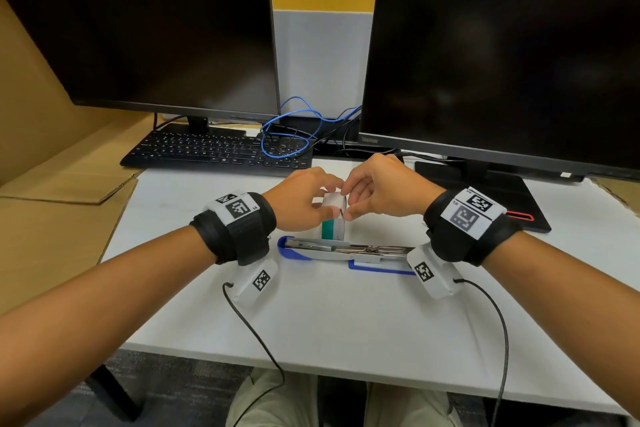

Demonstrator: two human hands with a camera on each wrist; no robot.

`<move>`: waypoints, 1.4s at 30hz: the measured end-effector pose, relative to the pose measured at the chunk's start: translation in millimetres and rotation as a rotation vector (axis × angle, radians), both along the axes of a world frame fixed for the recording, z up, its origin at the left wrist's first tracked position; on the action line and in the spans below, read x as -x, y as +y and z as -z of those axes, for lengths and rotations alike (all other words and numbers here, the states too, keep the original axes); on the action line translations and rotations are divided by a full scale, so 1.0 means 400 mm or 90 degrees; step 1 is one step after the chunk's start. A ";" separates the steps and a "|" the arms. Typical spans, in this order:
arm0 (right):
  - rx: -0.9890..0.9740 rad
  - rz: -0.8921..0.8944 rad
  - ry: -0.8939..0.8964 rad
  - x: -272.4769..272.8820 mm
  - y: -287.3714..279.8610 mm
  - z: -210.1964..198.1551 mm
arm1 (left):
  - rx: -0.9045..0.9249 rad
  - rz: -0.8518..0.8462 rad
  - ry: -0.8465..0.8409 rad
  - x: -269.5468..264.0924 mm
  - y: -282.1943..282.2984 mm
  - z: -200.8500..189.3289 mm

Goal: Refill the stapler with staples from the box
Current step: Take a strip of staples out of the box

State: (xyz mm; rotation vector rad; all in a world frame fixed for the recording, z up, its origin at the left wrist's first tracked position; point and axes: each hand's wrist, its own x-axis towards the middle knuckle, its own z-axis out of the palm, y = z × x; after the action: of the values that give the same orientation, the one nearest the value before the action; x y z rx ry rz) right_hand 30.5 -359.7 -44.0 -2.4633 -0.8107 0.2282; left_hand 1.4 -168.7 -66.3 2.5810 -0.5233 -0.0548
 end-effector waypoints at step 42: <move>0.060 0.018 -0.095 0.018 0.016 0.002 | 0.015 -0.054 -0.139 0.025 0.024 0.023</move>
State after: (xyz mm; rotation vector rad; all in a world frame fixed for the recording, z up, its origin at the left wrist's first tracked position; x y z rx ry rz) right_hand 23.2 -353.4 -45.0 -2.6033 -0.8430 0.0732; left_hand -8.6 -159.2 -75.4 2.5976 -0.4873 0.2625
